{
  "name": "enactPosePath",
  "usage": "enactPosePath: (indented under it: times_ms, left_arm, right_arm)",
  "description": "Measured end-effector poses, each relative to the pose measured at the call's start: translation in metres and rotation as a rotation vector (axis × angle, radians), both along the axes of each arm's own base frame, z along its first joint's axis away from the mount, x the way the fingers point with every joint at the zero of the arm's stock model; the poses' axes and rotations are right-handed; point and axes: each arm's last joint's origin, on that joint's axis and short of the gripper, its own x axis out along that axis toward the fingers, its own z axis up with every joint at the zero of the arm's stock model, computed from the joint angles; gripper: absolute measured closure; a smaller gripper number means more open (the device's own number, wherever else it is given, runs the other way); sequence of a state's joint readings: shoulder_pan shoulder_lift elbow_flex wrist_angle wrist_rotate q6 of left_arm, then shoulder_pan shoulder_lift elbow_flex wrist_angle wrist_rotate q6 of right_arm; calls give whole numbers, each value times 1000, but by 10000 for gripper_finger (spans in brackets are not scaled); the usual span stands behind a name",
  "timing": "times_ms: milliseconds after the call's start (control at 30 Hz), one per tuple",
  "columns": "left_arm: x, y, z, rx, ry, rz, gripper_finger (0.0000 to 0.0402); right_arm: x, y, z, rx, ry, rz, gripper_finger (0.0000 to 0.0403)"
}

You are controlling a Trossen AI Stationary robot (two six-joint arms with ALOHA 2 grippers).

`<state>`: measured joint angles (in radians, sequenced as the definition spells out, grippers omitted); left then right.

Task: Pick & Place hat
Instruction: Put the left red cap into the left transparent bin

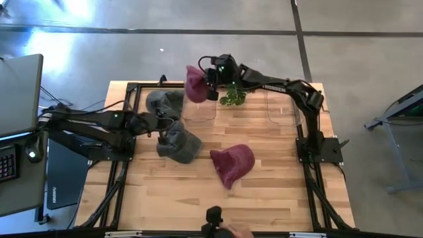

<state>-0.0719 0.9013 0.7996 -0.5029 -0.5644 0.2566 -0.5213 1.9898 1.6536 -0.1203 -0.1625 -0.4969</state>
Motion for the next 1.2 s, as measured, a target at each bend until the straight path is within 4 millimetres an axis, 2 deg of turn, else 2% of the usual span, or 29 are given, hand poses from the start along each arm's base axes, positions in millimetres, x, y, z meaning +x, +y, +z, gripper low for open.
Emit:
enactPosePath:
  times_ms: [200, 400, 533, 833, 1000, 1200]
  left_arm:
    - [21, 16, -10, -35, -94, 36, 396]
    - [41, 56, -23, -110, -129, 88, 397]
    - [50, 76, -31, -147, -151, 92, 397]
    - [51, 99, -38, -184, -164, 127, 397]
    - [50, 109, -41, -197, -174, 178, 397]
    - [55, 121, -53, -185, -148, 239, 397]
  right_arm:
    - [-1, -9, -10, -64, 22, 124, 392]
    - [1, -8, -11, -182, 42, 239, 393]
    - [-2, -15, -15, -221, 54, 260, 391]
    - [1, -29, -36, -219, 66, 268, 381]
    - [2, -29, -34, -220, 27, 296, 333]
    - [0, -41, -25, -208, -62, 190, 251]
